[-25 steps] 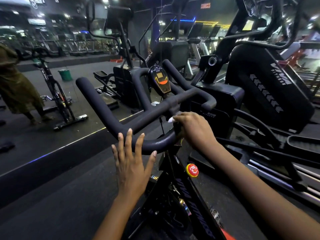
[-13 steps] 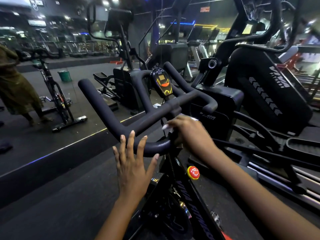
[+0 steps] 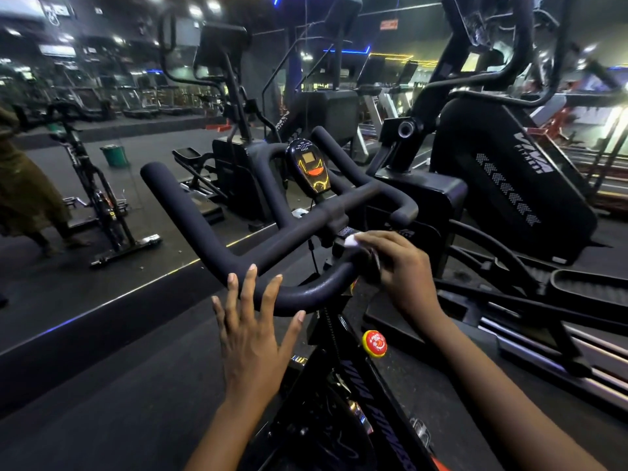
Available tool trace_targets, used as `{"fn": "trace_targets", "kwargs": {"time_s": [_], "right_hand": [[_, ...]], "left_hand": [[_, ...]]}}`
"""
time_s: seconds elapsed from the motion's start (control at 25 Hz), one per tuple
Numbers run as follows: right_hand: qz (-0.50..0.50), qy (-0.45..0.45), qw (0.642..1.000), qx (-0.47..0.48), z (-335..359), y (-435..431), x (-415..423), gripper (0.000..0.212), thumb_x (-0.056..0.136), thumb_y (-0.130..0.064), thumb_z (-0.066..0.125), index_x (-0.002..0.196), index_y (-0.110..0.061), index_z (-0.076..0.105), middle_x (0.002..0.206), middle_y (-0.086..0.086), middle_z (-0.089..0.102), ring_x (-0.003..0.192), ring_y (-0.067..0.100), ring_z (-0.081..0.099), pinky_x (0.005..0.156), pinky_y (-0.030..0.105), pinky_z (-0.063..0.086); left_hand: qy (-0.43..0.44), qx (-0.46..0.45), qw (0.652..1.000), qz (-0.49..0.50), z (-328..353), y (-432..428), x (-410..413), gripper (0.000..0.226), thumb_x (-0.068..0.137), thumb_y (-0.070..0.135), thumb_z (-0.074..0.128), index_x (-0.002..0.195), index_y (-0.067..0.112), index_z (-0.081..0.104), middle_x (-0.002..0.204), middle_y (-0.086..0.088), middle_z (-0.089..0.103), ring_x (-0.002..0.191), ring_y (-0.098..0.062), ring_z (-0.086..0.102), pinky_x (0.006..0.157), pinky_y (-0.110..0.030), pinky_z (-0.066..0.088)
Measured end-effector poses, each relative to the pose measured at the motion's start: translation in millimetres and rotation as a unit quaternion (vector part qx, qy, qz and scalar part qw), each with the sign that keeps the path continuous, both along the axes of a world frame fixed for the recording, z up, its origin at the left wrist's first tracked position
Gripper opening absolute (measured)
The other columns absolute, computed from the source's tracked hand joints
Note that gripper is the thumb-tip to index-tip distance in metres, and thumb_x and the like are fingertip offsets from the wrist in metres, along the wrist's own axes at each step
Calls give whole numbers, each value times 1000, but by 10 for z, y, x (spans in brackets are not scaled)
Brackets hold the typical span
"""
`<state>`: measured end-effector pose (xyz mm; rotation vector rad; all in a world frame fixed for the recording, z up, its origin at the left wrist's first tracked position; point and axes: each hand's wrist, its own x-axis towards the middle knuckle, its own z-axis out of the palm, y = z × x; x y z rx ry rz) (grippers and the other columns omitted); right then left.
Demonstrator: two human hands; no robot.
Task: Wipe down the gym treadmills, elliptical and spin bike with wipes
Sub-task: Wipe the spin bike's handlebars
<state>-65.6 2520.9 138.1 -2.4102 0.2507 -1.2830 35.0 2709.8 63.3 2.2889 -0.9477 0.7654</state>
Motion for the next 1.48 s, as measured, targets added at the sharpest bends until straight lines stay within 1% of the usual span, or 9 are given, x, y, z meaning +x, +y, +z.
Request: {"fn": "trace_targets", "kwargs": {"time_s": [0.16, 0.32, 0.52, 0.72, 0.92, 1.04, 1.16, 1.32, 1.48], "right_hand": [[-12, -14, 990, 143, -135, -62, 114, 57, 70, 20, 48, 107, -17, 70, 105, -15, 63, 100, -9, 57, 92, 9, 41], [-75, -70, 952, 287, -283, 109, 104, 45, 84, 11, 51, 113, -19, 67, 107, -12, 63, 97, -16, 51, 85, 0, 36], [-143, -160, 878, 427, -546, 539, 125, 41, 84, -7, 63, 103, -44, 62, 101, -4, 72, 73, -1, 57, 76, 26, 49], [-114, -198, 906, 357, -726, 1020, 86, 33, 81, 0, 67, 105, -23, 69, 96, -15, 67, 86, -14, 60, 74, 2, 41], [-31, -160, 967, 198, -810, 1314, 23, 35, 72, 0, 67, 102, -19, 70, 98, -11, 70, 90, -10, 62, 81, 6, 45], [18, -160, 983, 86, -616, 1249, -29, 31, 73, -1, 65, 102, -11, 72, 103, -5, 69, 96, -3, 63, 87, 10, 46], [39, -96, 995, -1, -238, 878, 47, 42, 68, 6, 64, 105, -10, 72, 109, 2, 69, 100, 5, 62, 88, 11, 45], [208, 145, 959, -129, 98, 761, 375, 34, 78, -9, 62, 112, -12, 69, 119, 5, 65, 108, 17, 62, 89, 24, 47], [274, 233, 913, -193, 268, 556, 412, 28, 83, -21, 62, 109, -14, 71, 113, 4, 67, 102, 14, 64, 86, 15, 43]], "left_hand": [[-7, -3, 1000, -1, 4, -5, -7, 64, 93, 66, 16, 138, 26, 38, 152, -9, 28, 144, -31, 14, 116, -48, 2], [-8, -6, 1000, 2, 11, -17, -6, 64, 94, 66, 15, 137, 25, 38, 152, -9, 28, 143, -32, 15, 114, -54, 9], [-10, -17, 1000, -1, -2, -18, -8, 64, 94, 65, 16, 138, 24, 38, 152, -9, 27, 144, -32, 13, 114, -54, 9], [-11, -20, 1000, -13, 7, -4, -9, 61, 96, 63, 15, 140, 26, 36, 152, -10, 29, 143, -31, 13, 116, -47, 0], [9, -40, 998, -46, 25, 62, 20, 54, 99, 56, 14, 140, 29, 36, 154, -7, 29, 145, -27, 11, 117, -38, -7], [86, -131, 979, -127, 8, 157, -36, 52, 98, 59, 18, 143, 36, 32, 157, 1, 22, 147, -15, 9, 117, -20, -5], [222, -277, 921, -158, 30, 199, -170, 54, 91, 60, 35, 141, 44, 26, 156, 2, 16, 142, -5, 18, 105, -2, 13], [359, -372, 848, -117, 134, 56, -126, 70, 81, 70, 43, 136, 54, 2, 158, 0, 8, 144, -20, 22, 115, -36, 25], [402, -433, 800, -102, 275, -68, -57, 74, 88, 52, 40, 149, 37, -1, 160, -2, 6, 146, -10, 11, 119, -35, 16]]}}
